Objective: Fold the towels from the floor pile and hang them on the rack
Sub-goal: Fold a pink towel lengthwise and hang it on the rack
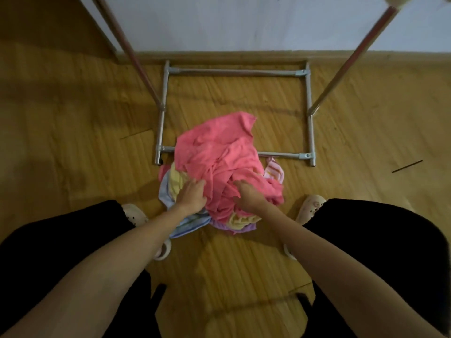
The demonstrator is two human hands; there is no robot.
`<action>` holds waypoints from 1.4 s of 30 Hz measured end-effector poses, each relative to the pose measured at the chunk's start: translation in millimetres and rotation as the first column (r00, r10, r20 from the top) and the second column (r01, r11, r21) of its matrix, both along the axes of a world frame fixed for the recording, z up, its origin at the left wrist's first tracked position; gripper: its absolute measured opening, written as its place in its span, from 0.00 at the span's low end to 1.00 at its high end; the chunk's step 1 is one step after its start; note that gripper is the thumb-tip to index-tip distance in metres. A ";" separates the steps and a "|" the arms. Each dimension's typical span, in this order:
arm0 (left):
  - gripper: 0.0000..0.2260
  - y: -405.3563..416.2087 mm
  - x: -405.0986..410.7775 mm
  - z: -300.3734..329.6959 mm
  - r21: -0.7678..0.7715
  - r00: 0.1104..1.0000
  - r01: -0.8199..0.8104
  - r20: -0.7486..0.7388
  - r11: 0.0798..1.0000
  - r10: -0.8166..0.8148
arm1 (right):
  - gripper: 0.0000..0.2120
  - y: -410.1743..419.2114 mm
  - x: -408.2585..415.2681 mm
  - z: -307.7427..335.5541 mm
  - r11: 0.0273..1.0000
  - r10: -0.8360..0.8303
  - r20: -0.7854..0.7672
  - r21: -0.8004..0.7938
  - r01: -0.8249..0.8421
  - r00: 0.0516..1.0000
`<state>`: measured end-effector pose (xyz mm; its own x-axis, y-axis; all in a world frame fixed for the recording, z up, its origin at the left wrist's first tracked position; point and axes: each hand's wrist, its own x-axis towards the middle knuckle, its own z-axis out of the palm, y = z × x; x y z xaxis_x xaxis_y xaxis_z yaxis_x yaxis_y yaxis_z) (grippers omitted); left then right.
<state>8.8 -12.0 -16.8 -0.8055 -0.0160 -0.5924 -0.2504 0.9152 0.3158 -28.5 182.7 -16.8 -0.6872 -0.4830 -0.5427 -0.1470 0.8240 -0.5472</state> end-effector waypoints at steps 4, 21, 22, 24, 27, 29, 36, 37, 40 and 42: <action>0.23 -10.7 11.1 -28.5 -0.001 0.987 0.142 -0.082 0.990 -0.142 | 0.22 -22.8 18.0 -25.2 0.999 0.042 0.034 -0.033 -0.040 0.999; 0.08 -13.9 1.9 -81.5 0.006 0.924 0.190 -0.339 0.982 -0.177 | 0.29 -29.0 34.2 -73.0 1.000 -0.023 0.051 -0.014 0.024 0.998; 0.10 -13.2 0.3 -79.3 0.037 0.916 0.187 -0.367 0.982 -0.161 | 0.30 -31.4 34.9 -70.4 0.997 -0.058 0.047 -0.042 0.060 0.997; 0.09 -13.0 -3.9 -67.0 0.113 0.916 0.155 -0.389 0.981 -0.099 | 0.35 -35.8 37.2 -68.1 0.980 -0.147 0.032 -0.130 0.150 0.989; 0.06 -12.2 -12.0 -46.5 0.203 0.939 0.050 -0.343 0.978 0.023 | 0.33 -45.3 41.5 -63.7 0.942 -0.257 0.022 -0.220 0.255 0.966; 0.07 -10.4 -16.0 -30.5 0.231 0.942 0.022 -0.331 0.973 0.057 | 0.27 -49.5 40.6 -59.0 0.910 -0.327 0.059 -0.250 0.331 0.943; 0.08 -10.3 -16.9 19.5 0.359 0.900 -0.044 -0.391 0.932 0.193 | 0.14 -42.0 30.6 -8.6 0.803 -0.524 0.003 -0.333 0.495 0.852; 0.08 -12.4 -16.3 25.8 0.360 0.882 -0.069 -0.413 0.930 0.226 | 0.11 -36.4 29.4 -0.5 0.812 -0.515 -0.022 -0.334 0.479 0.857; 0.07 -15.9 -13.5 51.0 0.373 0.831 -0.076 -0.490 0.925 0.265 | 0.06 -18.6 26.5 34.0 0.834 -0.461 -0.045 -0.362 0.415 0.886; 0.06 -15.1 -10.5 68.7 0.352 0.806 -0.023 -0.548 0.936 0.226 | 0.06 -10.2 27.8 64.2 0.851 -0.398 -0.048 -0.392 0.350 0.916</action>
<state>-1.6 -27.1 51.8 -0.9993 -0.0358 -0.0141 -0.0355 0.7140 0.6992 -0.7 172.5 47.4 -0.9051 -0.3232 -0.2762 0.0457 0.5720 -0.8190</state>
